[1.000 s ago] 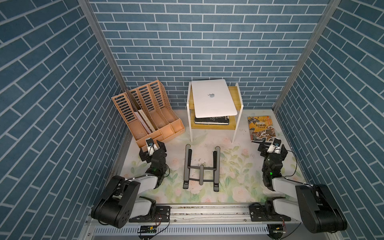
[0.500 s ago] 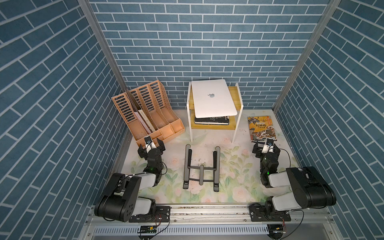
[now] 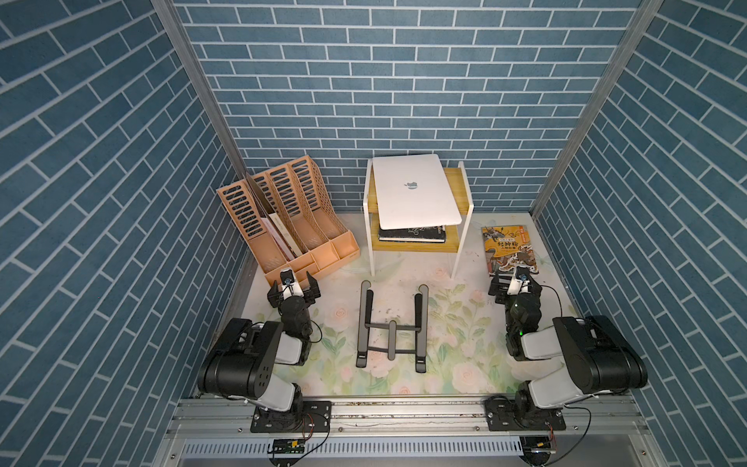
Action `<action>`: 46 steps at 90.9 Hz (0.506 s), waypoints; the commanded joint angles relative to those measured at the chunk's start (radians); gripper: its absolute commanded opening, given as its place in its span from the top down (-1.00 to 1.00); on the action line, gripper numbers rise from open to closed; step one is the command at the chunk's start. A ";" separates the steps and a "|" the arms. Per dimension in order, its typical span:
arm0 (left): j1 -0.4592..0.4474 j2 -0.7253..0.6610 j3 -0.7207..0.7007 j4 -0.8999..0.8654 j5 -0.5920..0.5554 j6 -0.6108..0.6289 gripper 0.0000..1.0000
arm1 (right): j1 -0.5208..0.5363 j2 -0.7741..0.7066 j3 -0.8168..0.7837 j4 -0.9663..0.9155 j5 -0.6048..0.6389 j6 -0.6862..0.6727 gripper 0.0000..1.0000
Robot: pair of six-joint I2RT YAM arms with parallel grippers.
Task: Close the laptop lid and set it aside
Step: Reset both arms
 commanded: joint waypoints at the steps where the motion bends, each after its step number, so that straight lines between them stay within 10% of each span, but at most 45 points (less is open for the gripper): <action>1: 0.015 0.001 0.021 -0.012 0.037 -0.015 -0.99 | -0.013 0.012 -0.001 0.037 -0.021 -0.003 -0.99; 46: 0.015 0.002 0.012 0.019 0.019 -0.016 -0.99 | -0.014 0.004 -0.002 0.039 -0.023 -0.001 -0.99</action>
